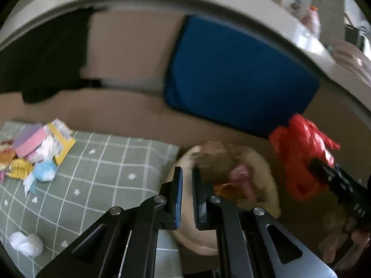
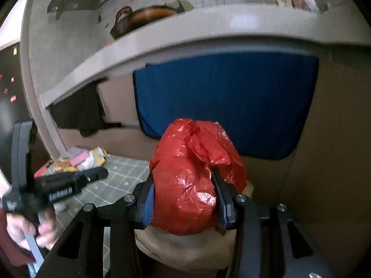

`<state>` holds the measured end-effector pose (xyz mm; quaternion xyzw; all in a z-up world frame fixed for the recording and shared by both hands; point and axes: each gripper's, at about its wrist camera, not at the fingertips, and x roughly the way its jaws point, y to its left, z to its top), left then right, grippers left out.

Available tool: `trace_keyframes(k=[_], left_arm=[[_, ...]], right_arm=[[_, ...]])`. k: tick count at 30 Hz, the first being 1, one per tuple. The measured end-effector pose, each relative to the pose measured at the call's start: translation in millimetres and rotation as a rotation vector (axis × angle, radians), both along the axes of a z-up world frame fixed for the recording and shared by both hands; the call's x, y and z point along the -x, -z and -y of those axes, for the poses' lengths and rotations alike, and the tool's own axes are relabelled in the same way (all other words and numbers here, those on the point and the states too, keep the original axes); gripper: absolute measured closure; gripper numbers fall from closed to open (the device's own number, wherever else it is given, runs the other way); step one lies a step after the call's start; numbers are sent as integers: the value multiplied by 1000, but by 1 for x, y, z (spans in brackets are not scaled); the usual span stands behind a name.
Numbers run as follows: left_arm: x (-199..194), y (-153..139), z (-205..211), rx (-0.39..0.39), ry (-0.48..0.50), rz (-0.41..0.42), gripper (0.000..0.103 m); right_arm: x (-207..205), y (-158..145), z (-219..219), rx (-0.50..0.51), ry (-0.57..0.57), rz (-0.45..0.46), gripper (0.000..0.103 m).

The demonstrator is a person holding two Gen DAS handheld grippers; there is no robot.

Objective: Collect trash

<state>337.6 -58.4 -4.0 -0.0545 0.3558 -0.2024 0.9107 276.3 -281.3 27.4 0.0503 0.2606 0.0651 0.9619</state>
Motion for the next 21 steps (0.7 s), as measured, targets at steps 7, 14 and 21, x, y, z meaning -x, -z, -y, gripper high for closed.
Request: trace_keyframes(k=[7, 14, 21], left_arm=[[-3, 13, -48, -7, -50, -42, 95], [5, 4, -91, -17, -19, -95, 95], [29, -10, -146, -30, -21, -71, 87]], right_arm=[[-17, 46, -1, -46, -20, -99, 62], [-23, 53, -17, -52, -39, -110, 62], [-22, 42, -30, -61, -57, -92, 62]])
